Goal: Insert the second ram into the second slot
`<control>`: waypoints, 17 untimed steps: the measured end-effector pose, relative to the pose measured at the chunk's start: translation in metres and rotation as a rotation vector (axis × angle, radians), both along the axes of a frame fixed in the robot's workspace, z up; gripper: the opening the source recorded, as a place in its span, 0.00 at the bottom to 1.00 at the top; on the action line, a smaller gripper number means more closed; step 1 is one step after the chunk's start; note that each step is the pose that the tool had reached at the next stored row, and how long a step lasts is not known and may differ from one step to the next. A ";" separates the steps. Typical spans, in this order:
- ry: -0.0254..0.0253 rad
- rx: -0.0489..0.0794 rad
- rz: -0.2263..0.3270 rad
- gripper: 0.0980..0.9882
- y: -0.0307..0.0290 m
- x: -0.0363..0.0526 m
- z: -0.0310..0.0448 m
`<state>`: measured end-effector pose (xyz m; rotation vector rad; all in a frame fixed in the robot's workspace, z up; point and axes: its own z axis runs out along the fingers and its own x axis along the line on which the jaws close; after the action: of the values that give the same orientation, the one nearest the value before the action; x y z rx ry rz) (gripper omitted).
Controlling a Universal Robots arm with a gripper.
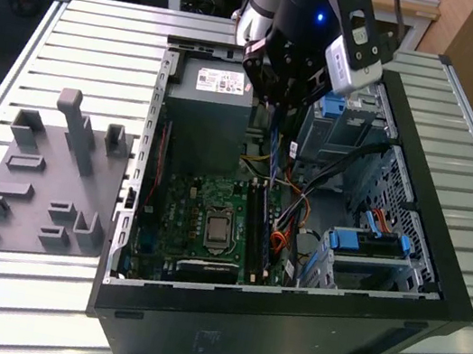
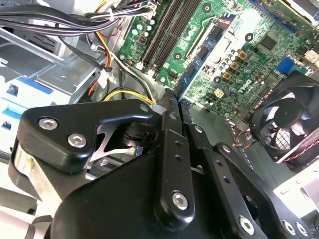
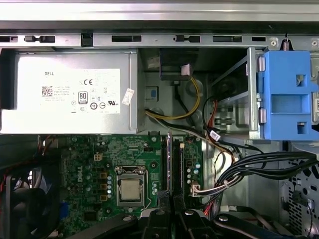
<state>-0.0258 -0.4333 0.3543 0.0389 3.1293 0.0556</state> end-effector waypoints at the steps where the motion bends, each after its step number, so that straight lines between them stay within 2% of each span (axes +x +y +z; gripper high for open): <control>1: 0.0000 0.000 0.000 0.04 -0.0002 0.0000 -0.0005; 17: 0.0006 0.000 0.000 0.04 -0.0030 0.0000 -0.0081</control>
<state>-0.0258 -0.4363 0.3462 0.0390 3.1299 0.0555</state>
